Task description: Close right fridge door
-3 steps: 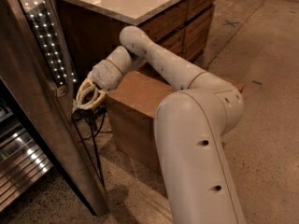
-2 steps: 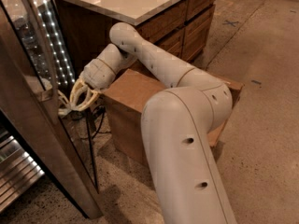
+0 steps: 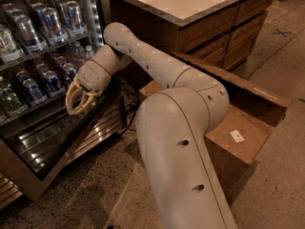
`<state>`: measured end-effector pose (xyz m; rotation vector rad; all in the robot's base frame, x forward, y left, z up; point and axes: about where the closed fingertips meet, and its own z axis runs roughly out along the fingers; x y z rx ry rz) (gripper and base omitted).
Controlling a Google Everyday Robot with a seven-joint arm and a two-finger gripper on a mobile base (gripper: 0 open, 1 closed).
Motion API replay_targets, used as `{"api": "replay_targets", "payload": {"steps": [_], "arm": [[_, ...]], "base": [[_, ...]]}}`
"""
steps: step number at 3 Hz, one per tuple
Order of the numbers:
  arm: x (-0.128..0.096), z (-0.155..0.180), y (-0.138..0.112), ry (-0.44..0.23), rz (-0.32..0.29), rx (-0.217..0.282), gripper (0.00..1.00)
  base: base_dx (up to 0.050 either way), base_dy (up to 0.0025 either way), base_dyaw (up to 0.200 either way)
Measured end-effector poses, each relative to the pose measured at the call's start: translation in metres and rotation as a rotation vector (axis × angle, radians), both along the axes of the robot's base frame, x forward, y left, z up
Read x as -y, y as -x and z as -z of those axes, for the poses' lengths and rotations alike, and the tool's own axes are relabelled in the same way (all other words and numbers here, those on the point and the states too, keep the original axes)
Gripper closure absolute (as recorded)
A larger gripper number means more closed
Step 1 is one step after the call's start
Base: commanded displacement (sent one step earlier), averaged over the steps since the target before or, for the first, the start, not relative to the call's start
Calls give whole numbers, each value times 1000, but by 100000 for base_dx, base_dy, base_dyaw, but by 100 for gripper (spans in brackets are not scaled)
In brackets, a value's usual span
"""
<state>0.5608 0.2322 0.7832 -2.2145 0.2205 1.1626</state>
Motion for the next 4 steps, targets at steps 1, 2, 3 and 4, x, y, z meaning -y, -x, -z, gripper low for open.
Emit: {"api": "replay_targets", "payload": {"steps": [1, 2, 3, 4], "arm": [[0, 0, 0, 0, 0, 0, 100], [-9, 1, -1, 18, 1, 2, 100], [-17, 3, -1, 38, -6, -2, 100], [-14, 3, -2, 36, -1, 0, 100]], "base": [[0, 0, 0], [0, 0, 0], [0, 0, 0], [0, 0, 0]]}}
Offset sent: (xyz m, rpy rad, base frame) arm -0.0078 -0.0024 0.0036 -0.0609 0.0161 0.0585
